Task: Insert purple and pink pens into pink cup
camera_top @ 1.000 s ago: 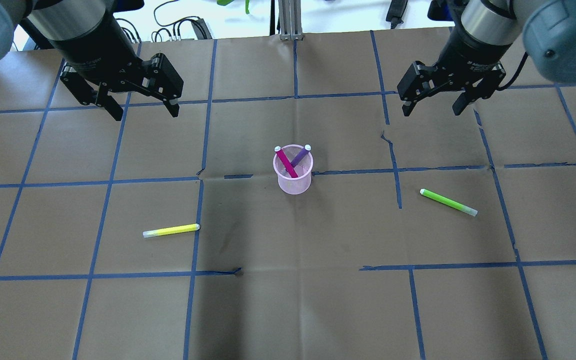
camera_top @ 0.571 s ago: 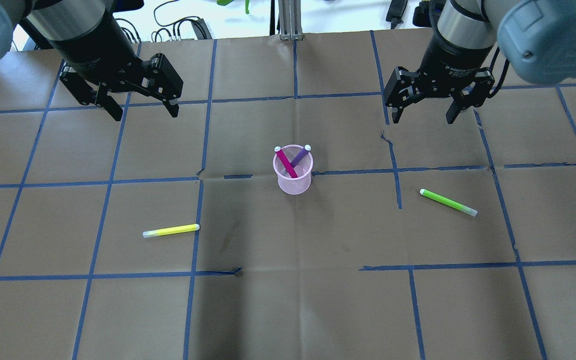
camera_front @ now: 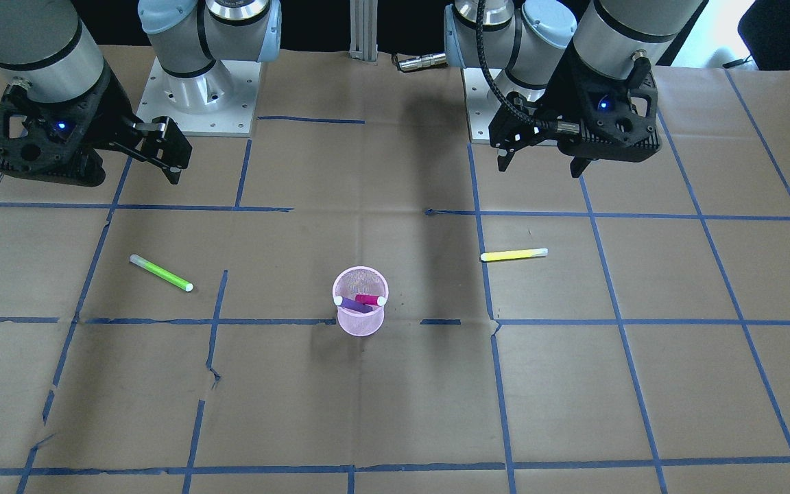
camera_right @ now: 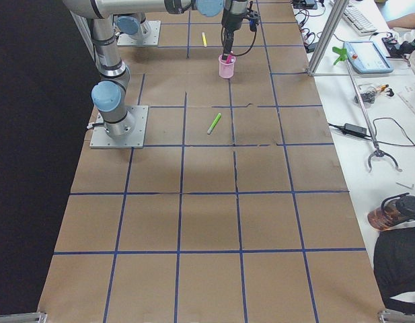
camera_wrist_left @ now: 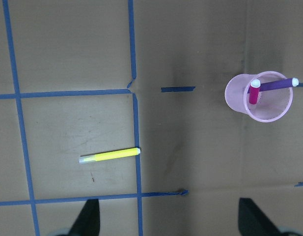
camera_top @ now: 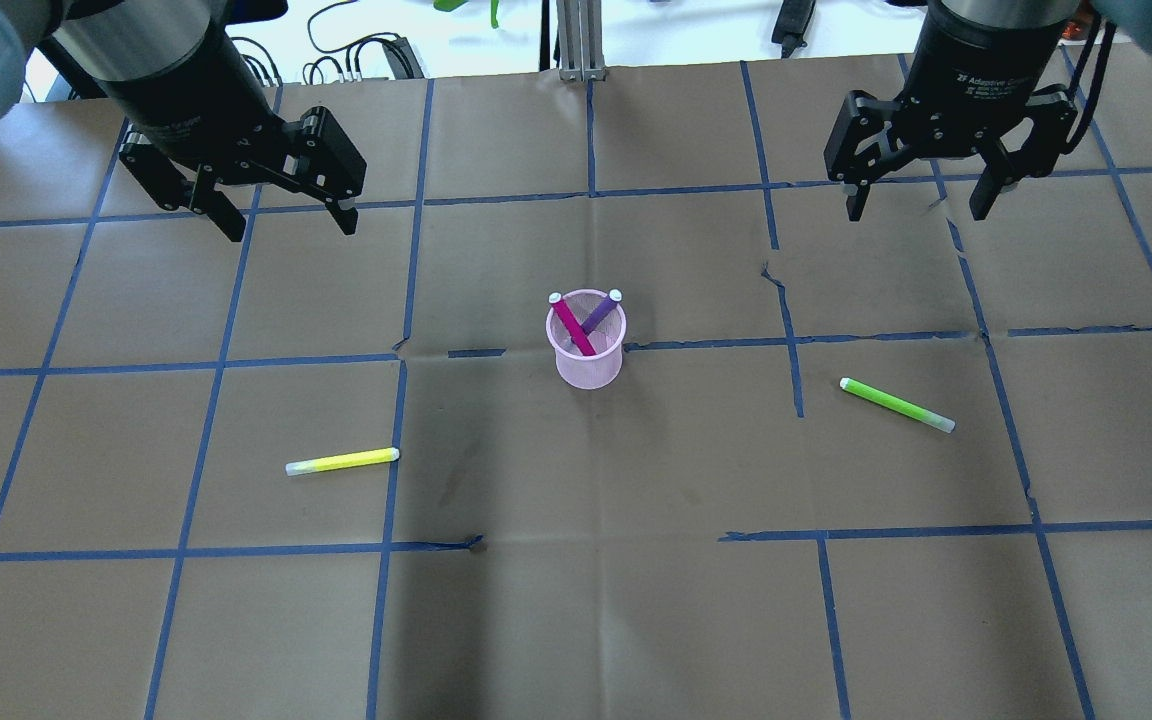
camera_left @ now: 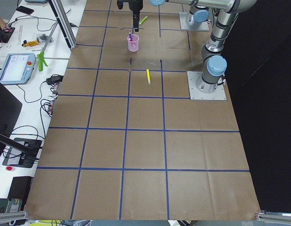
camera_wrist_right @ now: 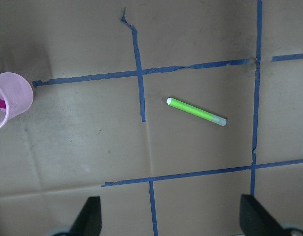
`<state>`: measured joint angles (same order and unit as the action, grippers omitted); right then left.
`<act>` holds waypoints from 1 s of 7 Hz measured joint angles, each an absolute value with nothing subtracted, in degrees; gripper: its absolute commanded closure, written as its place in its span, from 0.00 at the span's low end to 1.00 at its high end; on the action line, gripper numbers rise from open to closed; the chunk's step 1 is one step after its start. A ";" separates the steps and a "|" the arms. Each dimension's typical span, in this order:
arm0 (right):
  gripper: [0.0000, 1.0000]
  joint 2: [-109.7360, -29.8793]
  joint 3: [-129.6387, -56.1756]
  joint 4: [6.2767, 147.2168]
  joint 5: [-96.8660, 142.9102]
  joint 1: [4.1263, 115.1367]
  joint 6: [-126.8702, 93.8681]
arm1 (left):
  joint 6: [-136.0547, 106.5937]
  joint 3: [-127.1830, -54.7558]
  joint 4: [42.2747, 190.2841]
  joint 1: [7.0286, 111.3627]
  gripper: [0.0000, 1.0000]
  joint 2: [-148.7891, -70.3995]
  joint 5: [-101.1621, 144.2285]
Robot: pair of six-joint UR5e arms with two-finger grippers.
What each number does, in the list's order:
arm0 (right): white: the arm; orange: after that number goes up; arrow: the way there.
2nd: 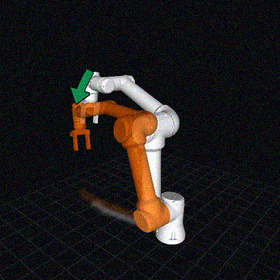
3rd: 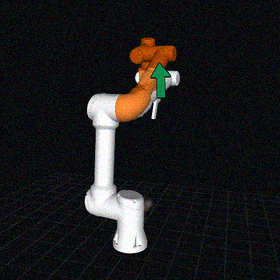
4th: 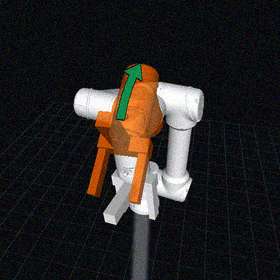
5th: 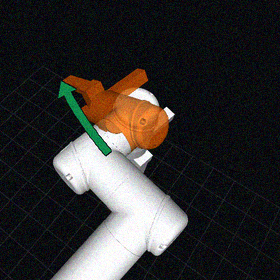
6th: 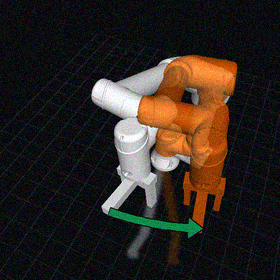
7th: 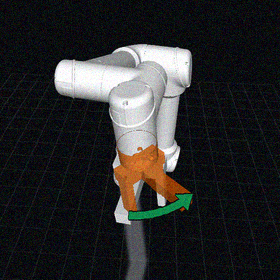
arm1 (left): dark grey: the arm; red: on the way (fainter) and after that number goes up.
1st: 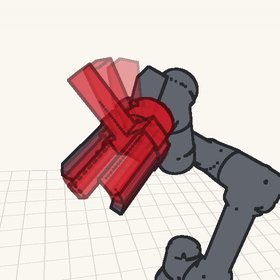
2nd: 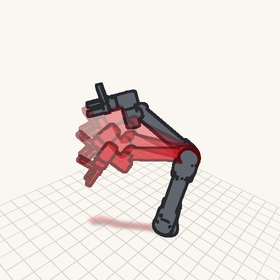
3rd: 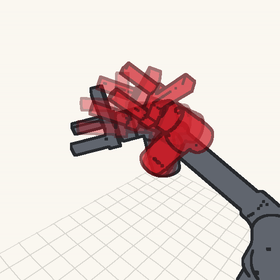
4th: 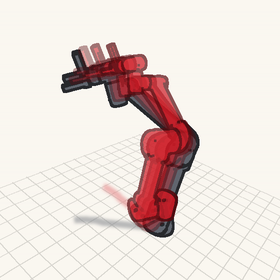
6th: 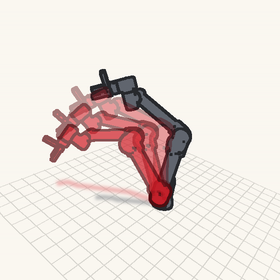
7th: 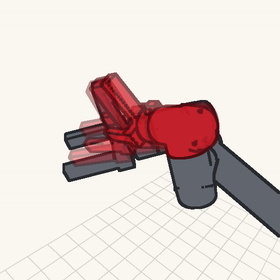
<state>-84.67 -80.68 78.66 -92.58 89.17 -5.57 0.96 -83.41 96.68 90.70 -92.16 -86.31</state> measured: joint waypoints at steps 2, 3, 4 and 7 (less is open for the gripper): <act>0.01 -84.60 -80.84 81.07 -92.48 89.25 -7.22 | 0.97 -83.41 96.68 90.70 0.02 -92.19 -86.31; 0.01 -84.49 -80.93 82.06 -92.47 89.32 -7.40 | 0.97 -83.41 96.68 90.70 0.02 -92.20 -86.31; 0.01 -84.37 -80.94 82.44 -92.46 89.36 -7.45 | 0.97 -83.41 96.68 90.70 0.02 -92.20 -86.31; 0.01 -84.31 -80.95 82.61 -92.46 89.38 -7.47 | 0.97 -83.41 96.68 90.70 0.02 -92.20 -86.31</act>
<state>-84.31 -80.95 82.61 -92.46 89.38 -7.47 0.97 -83.41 96.68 90.70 -92.20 -86.31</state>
